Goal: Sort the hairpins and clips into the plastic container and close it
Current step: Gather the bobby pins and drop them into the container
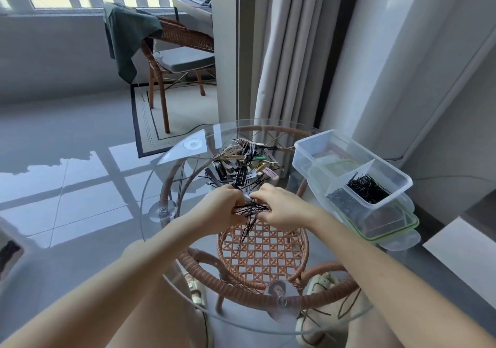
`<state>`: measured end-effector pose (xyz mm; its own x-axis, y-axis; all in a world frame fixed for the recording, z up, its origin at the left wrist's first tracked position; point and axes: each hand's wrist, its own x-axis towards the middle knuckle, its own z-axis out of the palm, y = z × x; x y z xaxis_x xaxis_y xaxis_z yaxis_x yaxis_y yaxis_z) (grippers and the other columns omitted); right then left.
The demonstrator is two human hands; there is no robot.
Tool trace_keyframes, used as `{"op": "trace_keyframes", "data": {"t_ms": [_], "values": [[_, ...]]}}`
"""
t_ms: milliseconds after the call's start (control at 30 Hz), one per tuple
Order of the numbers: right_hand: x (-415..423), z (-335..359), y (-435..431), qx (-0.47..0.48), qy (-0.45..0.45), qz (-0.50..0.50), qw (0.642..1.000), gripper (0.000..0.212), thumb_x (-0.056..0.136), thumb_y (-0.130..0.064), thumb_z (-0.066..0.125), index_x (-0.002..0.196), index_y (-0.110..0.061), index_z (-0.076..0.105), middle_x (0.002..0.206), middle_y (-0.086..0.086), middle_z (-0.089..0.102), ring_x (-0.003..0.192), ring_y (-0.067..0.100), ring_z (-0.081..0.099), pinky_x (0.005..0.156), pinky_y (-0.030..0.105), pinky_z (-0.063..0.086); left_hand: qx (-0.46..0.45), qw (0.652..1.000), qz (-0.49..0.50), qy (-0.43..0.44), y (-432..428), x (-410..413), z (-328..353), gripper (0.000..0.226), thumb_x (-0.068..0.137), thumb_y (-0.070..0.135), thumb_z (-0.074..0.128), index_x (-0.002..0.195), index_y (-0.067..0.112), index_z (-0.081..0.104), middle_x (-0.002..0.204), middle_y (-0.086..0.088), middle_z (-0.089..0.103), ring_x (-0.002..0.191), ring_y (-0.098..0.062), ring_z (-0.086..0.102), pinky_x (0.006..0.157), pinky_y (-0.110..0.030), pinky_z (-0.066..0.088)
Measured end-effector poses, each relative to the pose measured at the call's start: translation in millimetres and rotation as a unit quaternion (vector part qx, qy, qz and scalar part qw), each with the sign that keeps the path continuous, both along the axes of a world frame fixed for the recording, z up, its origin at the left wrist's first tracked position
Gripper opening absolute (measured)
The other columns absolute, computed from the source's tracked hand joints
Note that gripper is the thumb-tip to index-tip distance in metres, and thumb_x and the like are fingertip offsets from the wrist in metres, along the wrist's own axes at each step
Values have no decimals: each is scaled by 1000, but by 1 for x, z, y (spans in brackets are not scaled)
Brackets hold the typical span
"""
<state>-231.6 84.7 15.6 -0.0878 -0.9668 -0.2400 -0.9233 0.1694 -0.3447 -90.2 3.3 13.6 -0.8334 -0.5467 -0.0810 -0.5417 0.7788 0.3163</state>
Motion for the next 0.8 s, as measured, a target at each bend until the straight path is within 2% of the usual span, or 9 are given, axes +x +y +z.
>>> {"op": "trace_keyframes", "data": {"t_ms": [67,133,233,333,400,500,600,733,800], "values": [[2,2,10,3,-24,8,1000,51,86,-36,58,132,-20,45,127,6,47,120,21,44,98,37,38,18,999,8,36,4,3,-3,26,76,25,71,97,11,66,97,-3,62,86,-20,59,78,-32,51],[5,2,22,-4,-40,5,999,60,79,-47,65,130,-21,47,123,3,49,116,17,45,95,34,38,32,997,16,71,10,7,-4,23,76,23,71,96,13,70,94,-2,65,82,-17,60,78,-30,52],[7,-2,38,-33,-37,-19,999,74,71,-49,71,134,-20,44,123,-1,50,115,15,45,97,31,38,22,992,13,121,21,14,-4,28,79,35,66,103,20,70,99,2,69,86,-13,60,80,-23,48],[2,-2,44,-35,-33,-18,999,71,73,-43,72,135,-23,44,116,-1,52,108,14,46,94,29,38,-44,996,-5,76,25,17,-10,54,73,61,59,119,32,60,113,11,58,105,-12,48,88,-28,38],[-3,1,42,-35,-8,-4,999,65,73,-44,71,132,-29,48,107,-3,50,104,13,42,92,30,38,-51,998,-20,40,23,18,-14,62,69,64,60,123,34,54,117,9,52,108,-14,43,91,-32,37],[-5,3,33,-49,27,9,998,56,74,-46,71,126,-35,53,109,-2,48,106,15,38,95,33,36,-19,998,-49,46,19,13,-12,50,73,50,66,118,29,59,112,3,57,103,-17,50,90,-33,44],[-7,2,21,-49,14,19,999,60,74,-44,71,129,-34,50,116,-1,46,110,16,36,99,35,34,22,996,-79,34,16,5,-2,39,76,33,71,113,23,64,104,2,64,92,-16,58,82,-31,50],[-8,0,8,-44,-18,15,999,58,71,-45,74,125,-34,55,110,-3,44,108,15,37,97,34,35,49,995,-83,19,11,1,5,32,74,29,73,104,19,68,94,-1,70,79,-18,61,71,-26,49],[-5,-1,7,-56,-46,12,997,47,73,-39,74,117,-31,62,107,-2,48,104,14,42,94,32,37,51,996,-75,22,8,3,4,33,74,30,73,104,17,67,96,-2,68,82,-18,60,75,-27,51]]}}
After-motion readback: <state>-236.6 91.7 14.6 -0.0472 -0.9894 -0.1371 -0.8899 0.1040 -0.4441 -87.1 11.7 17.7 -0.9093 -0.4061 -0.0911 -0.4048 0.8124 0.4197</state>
